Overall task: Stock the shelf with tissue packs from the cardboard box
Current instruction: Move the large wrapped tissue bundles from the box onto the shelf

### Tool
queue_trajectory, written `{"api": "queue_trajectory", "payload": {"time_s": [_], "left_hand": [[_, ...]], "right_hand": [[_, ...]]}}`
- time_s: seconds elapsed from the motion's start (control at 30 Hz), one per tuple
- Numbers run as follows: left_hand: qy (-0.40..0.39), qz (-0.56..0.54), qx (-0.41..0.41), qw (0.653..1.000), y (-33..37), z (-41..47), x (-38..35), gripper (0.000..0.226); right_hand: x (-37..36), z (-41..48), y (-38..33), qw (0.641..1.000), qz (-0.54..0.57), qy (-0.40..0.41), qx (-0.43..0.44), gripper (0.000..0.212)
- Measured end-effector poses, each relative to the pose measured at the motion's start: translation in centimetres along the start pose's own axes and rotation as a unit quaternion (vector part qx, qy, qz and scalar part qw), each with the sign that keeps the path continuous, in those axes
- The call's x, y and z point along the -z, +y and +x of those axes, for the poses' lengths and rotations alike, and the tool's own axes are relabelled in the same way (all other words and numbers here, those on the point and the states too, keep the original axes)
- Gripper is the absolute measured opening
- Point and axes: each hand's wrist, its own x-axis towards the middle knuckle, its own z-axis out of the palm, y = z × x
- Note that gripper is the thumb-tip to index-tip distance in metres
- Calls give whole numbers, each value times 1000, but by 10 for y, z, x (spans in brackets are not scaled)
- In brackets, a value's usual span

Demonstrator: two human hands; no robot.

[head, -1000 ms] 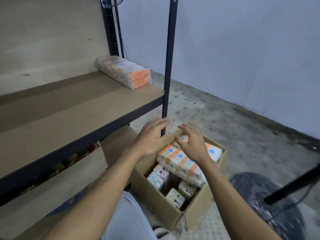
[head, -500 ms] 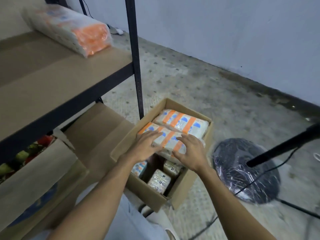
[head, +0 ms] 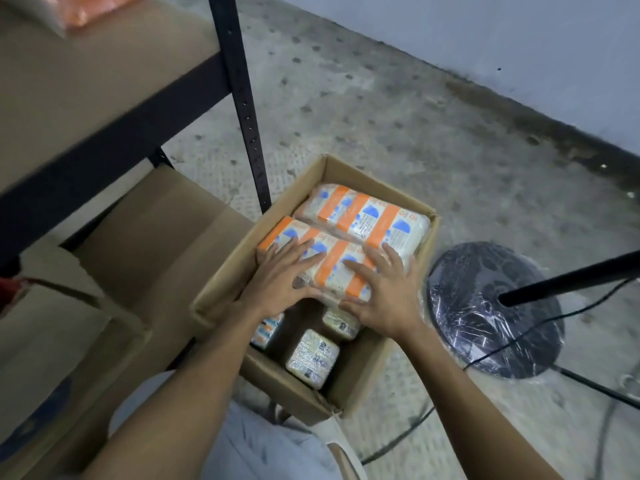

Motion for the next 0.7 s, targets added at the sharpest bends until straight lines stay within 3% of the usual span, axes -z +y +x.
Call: {"api": "queue_trajectory", "payload": {"time_s": [0.27, 0.7], "left_hand": [[75, -32, -8, 997, 0, 0, -13, 64], [185, -138, 23, 973, 18, -10, 6, 46]], "right_hand": [[-6, -1, 1, 999, 9, 52, 3, 55], [24, -4, -11, 993, 101, 60, -24, 53]]}}
